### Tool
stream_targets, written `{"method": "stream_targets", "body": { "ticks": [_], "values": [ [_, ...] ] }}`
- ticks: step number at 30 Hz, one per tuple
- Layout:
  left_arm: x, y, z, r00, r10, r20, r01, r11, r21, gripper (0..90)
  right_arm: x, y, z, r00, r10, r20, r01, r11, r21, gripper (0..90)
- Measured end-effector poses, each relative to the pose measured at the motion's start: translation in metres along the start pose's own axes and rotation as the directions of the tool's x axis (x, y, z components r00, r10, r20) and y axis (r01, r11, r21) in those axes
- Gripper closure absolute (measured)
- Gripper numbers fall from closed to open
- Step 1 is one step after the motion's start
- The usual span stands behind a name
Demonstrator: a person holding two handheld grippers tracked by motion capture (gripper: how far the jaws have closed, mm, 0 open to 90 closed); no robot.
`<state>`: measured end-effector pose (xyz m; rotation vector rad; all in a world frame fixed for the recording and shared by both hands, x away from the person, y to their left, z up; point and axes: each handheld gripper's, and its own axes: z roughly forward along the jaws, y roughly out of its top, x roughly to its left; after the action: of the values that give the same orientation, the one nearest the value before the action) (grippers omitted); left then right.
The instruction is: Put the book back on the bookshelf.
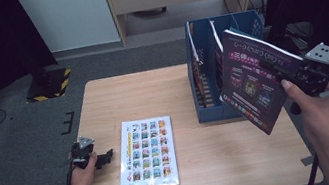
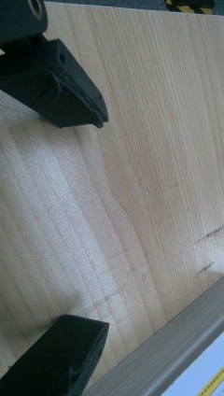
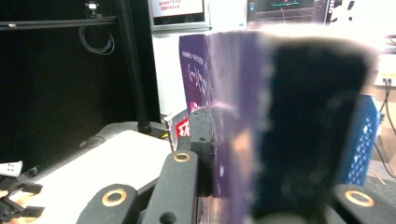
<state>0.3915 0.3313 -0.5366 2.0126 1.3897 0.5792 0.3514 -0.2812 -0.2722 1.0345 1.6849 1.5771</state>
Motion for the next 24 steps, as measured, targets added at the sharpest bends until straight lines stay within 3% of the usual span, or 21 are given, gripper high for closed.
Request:
{"method": "stream_targets", "body": {
  "ticks": [14, 24],
  "values": [
    [0.000, 0.000, 0.000, 1.0000, 0.000, 0.000, 0.000, 1.0000, 0.000, 1.4, -0.010, 0.002, 0.000, 0.9975, -0.024, 0.067, 0.021, 0.999, 0.033, 84.0],
    [0.000, 0.000, 0.000, 1.0000, 0.000, 0.000, 0.000, 1.0000, 0.000, 1.3, -0.019, 0.005, 0.019, 0.9867, -0.043, 0.157, 0.036, 0.998, 0.046, 84.0]
  ]
}}
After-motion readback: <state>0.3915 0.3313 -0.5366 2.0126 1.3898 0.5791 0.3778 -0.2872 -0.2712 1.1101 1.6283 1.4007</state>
